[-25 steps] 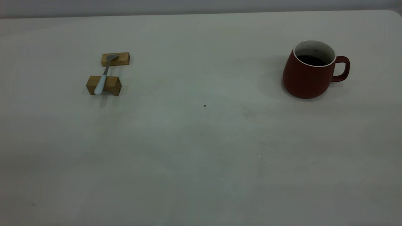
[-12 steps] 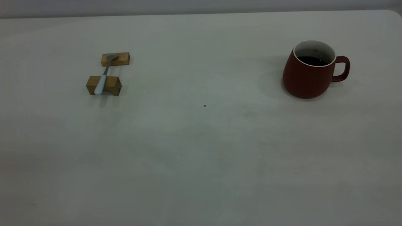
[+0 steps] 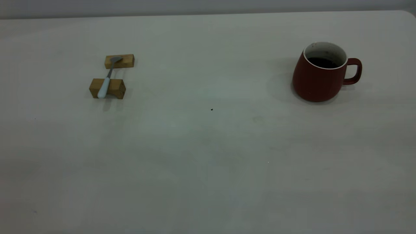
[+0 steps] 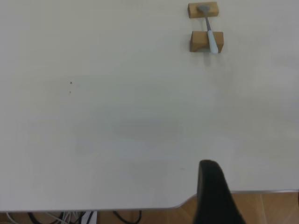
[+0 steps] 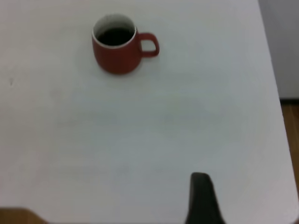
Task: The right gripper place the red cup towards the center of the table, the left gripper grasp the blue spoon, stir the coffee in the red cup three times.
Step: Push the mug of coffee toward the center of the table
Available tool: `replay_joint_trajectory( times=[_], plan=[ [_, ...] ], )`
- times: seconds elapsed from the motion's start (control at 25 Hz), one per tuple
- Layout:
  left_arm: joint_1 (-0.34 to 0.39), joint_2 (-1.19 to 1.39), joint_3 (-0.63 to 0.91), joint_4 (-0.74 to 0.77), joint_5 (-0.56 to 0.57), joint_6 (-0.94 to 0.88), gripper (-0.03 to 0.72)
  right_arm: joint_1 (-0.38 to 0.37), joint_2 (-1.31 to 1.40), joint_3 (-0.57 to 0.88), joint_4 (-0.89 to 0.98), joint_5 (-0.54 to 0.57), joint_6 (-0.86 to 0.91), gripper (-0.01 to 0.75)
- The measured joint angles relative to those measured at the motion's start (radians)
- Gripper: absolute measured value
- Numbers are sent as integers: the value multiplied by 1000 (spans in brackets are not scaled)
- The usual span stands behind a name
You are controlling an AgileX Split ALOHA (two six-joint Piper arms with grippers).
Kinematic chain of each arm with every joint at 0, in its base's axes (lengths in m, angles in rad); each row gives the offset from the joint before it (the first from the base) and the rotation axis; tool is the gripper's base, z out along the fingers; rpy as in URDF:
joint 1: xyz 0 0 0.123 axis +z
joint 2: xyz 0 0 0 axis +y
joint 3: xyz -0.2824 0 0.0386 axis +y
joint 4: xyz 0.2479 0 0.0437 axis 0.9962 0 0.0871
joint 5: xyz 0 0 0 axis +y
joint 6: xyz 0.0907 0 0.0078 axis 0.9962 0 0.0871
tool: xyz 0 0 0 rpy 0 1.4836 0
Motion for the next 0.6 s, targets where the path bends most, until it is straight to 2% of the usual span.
replay_joint_trajectory(
  times=[0.2,0.52,0.6],
  plan=[
    [0,0,0,0,0,0,497,0,347,-89,0,-76,-96,711],
    [0,0,0,0,0,0,497,0,833,-103,15,-378,-458,729],
    [0,0,0,0,0,0,497,0,941,-113,32,-425,-564,727]
  ],
)
